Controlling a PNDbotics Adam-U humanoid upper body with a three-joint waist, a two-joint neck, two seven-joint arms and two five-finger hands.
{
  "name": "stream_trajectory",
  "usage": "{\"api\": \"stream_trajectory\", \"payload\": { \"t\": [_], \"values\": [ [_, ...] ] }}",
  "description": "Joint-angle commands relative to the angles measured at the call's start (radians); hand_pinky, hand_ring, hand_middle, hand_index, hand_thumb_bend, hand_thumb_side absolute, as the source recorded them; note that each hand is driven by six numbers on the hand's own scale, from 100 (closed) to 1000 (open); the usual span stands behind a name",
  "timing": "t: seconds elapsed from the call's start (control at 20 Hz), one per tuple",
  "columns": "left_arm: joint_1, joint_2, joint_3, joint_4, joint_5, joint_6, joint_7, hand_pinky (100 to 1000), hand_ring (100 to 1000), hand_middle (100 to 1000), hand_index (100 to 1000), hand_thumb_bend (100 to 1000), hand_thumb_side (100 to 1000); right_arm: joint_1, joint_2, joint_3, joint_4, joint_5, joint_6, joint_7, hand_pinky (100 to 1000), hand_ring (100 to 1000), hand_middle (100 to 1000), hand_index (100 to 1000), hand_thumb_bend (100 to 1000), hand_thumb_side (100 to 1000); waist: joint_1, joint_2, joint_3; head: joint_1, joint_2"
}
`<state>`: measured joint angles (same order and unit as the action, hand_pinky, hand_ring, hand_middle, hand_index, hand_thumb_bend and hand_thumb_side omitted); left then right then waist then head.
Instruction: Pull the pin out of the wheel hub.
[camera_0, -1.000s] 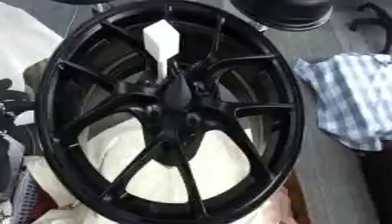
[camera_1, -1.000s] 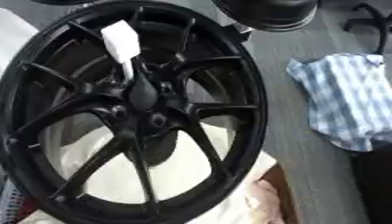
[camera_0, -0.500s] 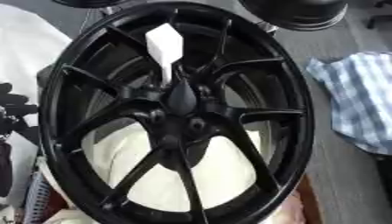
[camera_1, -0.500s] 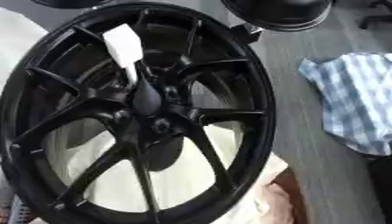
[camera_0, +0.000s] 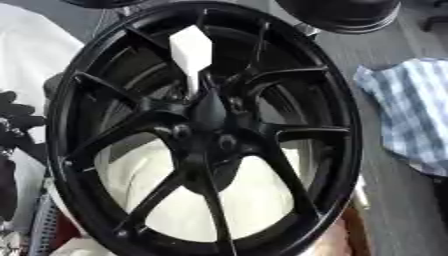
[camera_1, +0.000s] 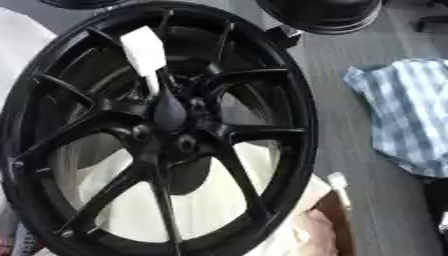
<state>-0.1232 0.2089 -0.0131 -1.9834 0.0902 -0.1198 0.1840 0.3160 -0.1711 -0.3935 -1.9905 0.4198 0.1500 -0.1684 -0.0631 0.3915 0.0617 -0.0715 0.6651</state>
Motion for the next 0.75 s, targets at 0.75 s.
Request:
{"api": "stream_trajectory", "payload": {
  "t": [0.75],
  "values": [
    [-0.037, 0.045, -0.02, -0.017, 0.035, -0.048, -0.035, 745, 580, 576, 761, 100, 655, -0.12, -0.05, 0.155, -0.01, -0.391, -0.525, -0.069, 693, 610, 722, 841, 100, 561, 0.015, -0.018, 0.001, 0.011, -0.011]
  ]
}}
